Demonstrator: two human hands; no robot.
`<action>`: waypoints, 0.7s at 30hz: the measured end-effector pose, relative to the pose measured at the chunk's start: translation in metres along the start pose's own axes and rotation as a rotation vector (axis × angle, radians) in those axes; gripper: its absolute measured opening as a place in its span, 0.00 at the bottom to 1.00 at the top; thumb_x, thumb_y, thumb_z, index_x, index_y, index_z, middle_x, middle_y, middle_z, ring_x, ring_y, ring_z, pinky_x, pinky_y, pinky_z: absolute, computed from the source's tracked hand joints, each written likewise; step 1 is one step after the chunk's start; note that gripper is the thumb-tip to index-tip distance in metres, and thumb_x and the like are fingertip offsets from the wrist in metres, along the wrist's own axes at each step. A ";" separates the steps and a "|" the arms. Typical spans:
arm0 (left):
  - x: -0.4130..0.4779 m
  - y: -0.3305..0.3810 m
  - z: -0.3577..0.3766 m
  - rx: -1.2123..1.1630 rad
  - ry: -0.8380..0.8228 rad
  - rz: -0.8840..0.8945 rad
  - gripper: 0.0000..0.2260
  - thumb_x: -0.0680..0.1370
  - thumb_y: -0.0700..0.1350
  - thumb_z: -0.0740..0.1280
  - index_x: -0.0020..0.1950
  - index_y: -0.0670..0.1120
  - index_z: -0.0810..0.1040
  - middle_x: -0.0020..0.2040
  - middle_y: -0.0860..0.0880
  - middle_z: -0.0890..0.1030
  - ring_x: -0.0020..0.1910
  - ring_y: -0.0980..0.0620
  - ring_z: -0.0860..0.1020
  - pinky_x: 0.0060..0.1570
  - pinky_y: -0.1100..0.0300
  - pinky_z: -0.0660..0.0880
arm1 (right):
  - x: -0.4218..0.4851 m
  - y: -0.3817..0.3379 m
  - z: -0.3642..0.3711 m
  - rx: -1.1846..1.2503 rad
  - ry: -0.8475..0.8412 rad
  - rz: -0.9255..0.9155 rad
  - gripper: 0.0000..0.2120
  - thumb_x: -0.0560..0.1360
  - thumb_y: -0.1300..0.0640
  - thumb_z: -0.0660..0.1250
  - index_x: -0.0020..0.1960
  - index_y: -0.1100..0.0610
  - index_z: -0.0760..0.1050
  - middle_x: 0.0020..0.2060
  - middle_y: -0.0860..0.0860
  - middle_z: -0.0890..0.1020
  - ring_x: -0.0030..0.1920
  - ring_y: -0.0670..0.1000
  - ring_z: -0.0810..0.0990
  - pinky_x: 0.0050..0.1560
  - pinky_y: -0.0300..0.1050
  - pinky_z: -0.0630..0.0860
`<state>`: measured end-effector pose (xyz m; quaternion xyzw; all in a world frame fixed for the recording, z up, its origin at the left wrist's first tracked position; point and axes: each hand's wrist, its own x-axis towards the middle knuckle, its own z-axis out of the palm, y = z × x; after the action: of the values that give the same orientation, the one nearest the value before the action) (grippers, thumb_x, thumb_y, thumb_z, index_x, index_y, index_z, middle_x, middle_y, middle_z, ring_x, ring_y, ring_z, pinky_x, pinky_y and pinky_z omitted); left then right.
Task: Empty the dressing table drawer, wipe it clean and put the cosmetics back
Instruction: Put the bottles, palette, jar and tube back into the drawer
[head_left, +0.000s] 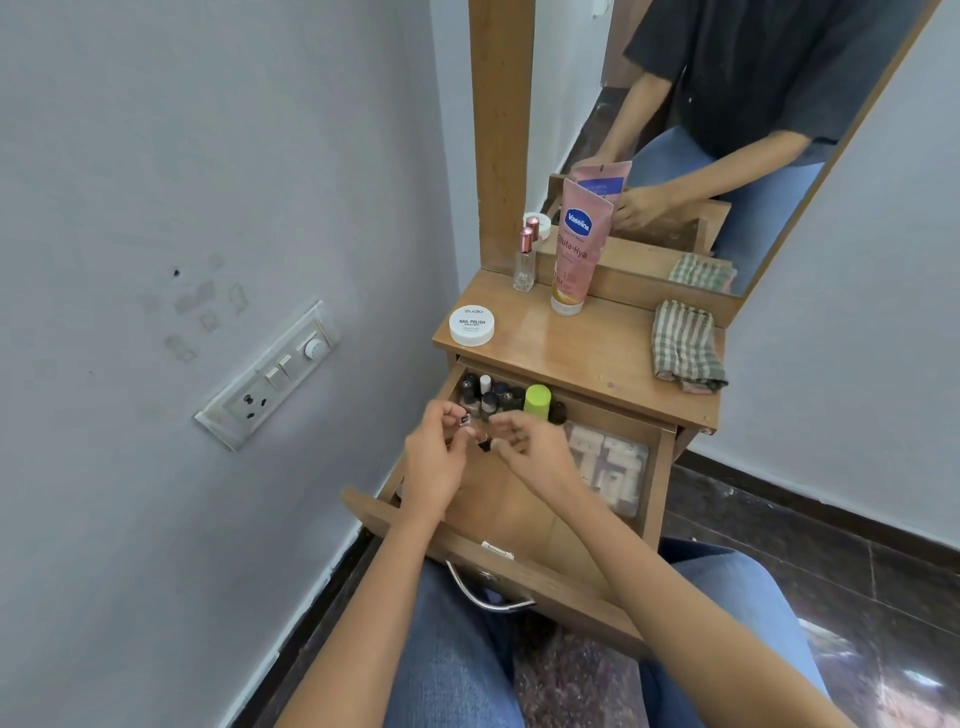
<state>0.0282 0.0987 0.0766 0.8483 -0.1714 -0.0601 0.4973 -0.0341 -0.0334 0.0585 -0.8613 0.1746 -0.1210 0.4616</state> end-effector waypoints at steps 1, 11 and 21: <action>-0.002 0.000 0.000 -0.015 -0.003 -0.023 0.05 0.77 0.41 0.67 0.50 0.49 0.73 0.46 0.54 0.80 0.47 0.60 0.78 0.42 0.65 0.76 | -0.005 0.000 0.002 0.048 -0.034 0.012 0.16 0.72 0.63 0.70 0.59 0.56 0.78 0.50 0.49 0.82 0.42 0.38 0.77 0.44 0.23 0.71; -0.023 0.000 -0.006 0.008 -0.074 -0.015 0.08 0.76 0.39 0.68 0.50 0.50 0.74 0.47 0.54 0.80 0.45 0.59 0.79 0.34 0.68 0.73 | -0.020 0.013 0.012 0.155 -0.071 0.079 0.08 0.68 0.57 0.75 0.47 0.53 0.81 0.41 0.47 0.84 0.42 0.44 0.80 0.45 0.34 0.75; -0.029 -0.001 -0.031 -0.067 0.105 -0.094 0.06 0.78 0.40 0.65 0.53 0.47 0.74 0.46 0.52 0.78 0.32 0.59 0.78 0.20 0.56 0.77 | -0.031 0.024 0.027 -0.086 -0.524 0.076 0.07 0.69 0.62 0.73 0.48 0.56 0.81 0.39 0.48 0.84 0.38 0.43 0.81 0.41 0.30 0.74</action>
<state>0.0101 0.1349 0.0891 0.8404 -0.1029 -0.0448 0.5303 -0.0574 -0.0127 0.0224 -0.8749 0.0862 0.1311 0.4582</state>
